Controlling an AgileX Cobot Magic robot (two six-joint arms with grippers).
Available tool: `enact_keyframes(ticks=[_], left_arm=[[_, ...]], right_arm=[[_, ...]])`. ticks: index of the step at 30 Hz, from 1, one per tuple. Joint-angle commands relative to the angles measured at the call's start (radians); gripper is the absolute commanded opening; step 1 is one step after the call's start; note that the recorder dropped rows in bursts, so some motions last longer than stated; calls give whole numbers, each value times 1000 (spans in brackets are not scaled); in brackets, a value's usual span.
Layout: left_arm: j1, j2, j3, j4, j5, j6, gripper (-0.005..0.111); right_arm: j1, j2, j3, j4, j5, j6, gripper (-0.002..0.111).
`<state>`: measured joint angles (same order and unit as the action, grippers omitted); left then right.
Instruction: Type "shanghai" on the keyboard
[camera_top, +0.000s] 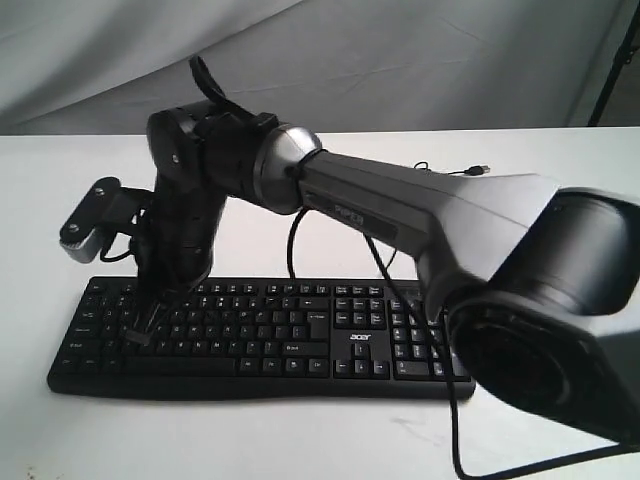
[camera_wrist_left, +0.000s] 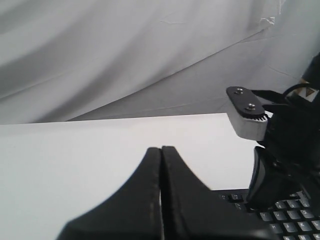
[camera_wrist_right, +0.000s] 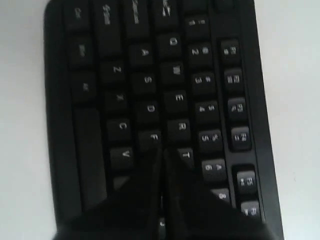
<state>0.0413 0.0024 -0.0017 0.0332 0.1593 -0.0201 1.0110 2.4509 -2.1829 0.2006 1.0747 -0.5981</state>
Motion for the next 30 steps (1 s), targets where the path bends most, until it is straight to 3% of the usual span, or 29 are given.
enact_keyframes(ticks=[1,11,30], left_arm=[[-6,-2,2,-2,-5,-3,0],[-6,-2,2,-2,-5,-3,0],[-6,-2,2,-2,-5,-3,0]], right_arm=[[-12,-99,174,-8,-127,15,0],[-25,-238,506,29,-359,26,0],[-12,-210,530,105,-419,-30,0]])
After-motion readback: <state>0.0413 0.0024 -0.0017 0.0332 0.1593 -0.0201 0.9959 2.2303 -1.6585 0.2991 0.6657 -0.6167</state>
